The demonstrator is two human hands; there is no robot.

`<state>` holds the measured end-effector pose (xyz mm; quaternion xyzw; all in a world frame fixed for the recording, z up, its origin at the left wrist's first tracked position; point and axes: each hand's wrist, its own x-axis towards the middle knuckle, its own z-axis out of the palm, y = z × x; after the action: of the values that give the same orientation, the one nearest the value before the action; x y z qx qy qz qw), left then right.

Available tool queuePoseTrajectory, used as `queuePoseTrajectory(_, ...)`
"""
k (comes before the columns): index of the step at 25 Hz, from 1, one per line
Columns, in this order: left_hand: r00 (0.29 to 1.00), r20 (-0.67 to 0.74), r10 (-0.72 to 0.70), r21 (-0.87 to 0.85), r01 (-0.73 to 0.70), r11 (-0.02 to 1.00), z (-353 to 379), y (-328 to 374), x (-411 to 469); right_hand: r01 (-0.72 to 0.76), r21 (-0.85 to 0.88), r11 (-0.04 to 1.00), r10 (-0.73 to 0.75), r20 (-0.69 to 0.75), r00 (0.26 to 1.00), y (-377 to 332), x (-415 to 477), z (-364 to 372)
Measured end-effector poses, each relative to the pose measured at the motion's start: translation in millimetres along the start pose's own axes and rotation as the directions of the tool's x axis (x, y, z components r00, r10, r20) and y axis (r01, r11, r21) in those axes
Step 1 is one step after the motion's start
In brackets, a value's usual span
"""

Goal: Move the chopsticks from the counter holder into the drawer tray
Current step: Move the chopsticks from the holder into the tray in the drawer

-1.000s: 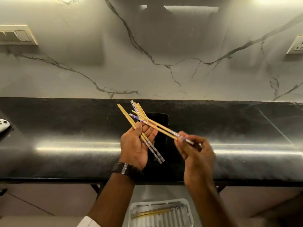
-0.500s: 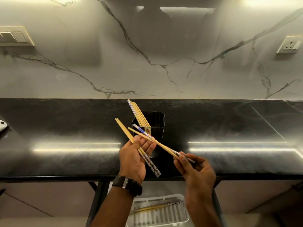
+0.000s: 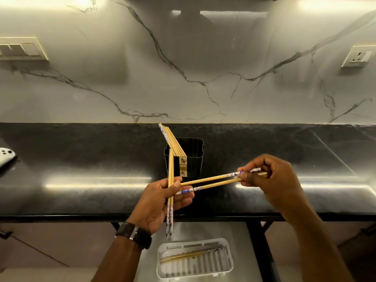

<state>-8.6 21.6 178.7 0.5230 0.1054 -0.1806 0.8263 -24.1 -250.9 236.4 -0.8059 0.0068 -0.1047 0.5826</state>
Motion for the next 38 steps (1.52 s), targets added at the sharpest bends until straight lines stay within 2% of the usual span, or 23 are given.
queuePoseTrajectory(2, 0.992, 0.127, -0.026, 0.207, -0.001, 0.978, -1, -3, -9, 0.048, -0.086, 0.995, -0.04, 0.09, 0.995, -18, 12, -9)
queuePoseTrajectory(4, 0.969, 0.246, -0.014, 0.367, -0.08, 0.927, 2, -7, -16, 0.073, -0.149, 0.986, -0.052, 0.143, 0.988, -34, 23, -12)
queuePoseTrajectory(8, 0.935, 0.343, 0.087, 0.462, -0.248, 0.851, 18, -14, -22, 0.179, -0.27, 0.946, -0.113, 0.243, 0.963, -47, 34, -1)
queuePoseTrajectory(10, 0.932, 0.336, 0.134, 0.463, -0.287, 0.839, 21, -15, -25, 0.218, -0.316, 0.924, -0.166, 0.181, 0.969, -46, 35, 5)
queuePoseTrajectory(12, 0.942, 0.285, 0.176, 0.46, -0.296, 0.837, 17, -17, -29, 0.208, -0.283, 0.936, -0.222, -0.019, 0.975, -45, 33, 4)
queuePoseTrajectory(14, 0.962, 0.199, 0.188, 0.428, -0.257, 0.866, 9, -20, -34, 0.207, -0.123, 0.971, -0.235, -0.291, 0.928, -44, 25, 1)
queuePoseTrajectory(16, 0.981, 0.099, 0.169, 0.297, -0.191, 0.936, 7, -23, -37, 0.236, 0.183, 0.954, -0.124, -0.475, 0.871, -38, 8, 12)
queuePoseTrajectory(17, 0.986, 0.061, 0.156, 0.211, -0.165, 0.963, 10, -24, -38, 0.215, 0.367, 0.905, -0.007, -0.494, 0.87, -32, -2, 25)
queuePoseTrajectory(19, 0.99, 0.001, 0.142, 0.036, -0.142, 0.989, 26, -25, -39, 0.066, 0.636, 0.769, 0.269, -0.416, 0.869, -14, -28, 61)
queuePoseTrajectory(21, 0.986, -0.073, 0.15, -0.112, -0.158, 0.981, 44, -27, -39, -0.134, 0.713, 0.689, 0.466, -0.293, 0.835, 6, -58, 99)
queuePoseTrajectory(23, 0.978, -0.14, 0.152, -0.186, -0.176, 0.967, 55, -30, -38, -0.285, 0.654, 0.701, 0.548, -0.238, 0.802, 23, -81, 128)
queuePoseTrajectory(25, 0.972, -0.185, 0.148, -0.185, -0.182, 0.966, 57, -34, -37, -0.327, 0.559, 0.762, 0.529, -0.246, 0.812, 33, -91, 142)
queuePoseTrajectory(29, 0.963, -0.228, 0.143, -0.085, -0.166, 0.982, 55, -40, -39, -0.262, 0.272, 0.926, 0.332, -0.256, 0.908, 39, -88, 138)
queuePoseTrajectory(31, 0.96, -0.241, 0.141, -0.066, -0.161, 0.985, 56, -40, -39, -0.19, 0.147, 0.971, 0.219, -0.216, 0.952, 39, -88, 133)
queuePoseTrajectory(33, 0.957, -0.25, 0.147, -0.127, -0.183, 0.975, 56, -37, -39, -0.164, 0.04, 0.986, 0.168, -0.172, 0.971, 40, -90, 128)
queuePoseTrajectory(36, 0.931, -0.309, 0.196, -0.266, -0.283, 0.922, 48, -23, -36, -0.269, -0.08, 0.96, 0.269, -0.018, 0.963, 40, -93, 116)
queuePoseTrajectory(37, 0.917, -0.344, 0.203, -0.294, -0.311, 0.904, 44, -19, -33, -0.324, -0.063, 0.944, 0.326, 0.021, 0.945, 37, -96, 112)
queuePoseTrajectory(38, 0.901, -0.378, 0.21, -0.299, -0.334, 0.894, 40, -15, -30, -0.416, 0.066, 0.907, 0.415, 0.026, 0.909, 38, -97, 111)
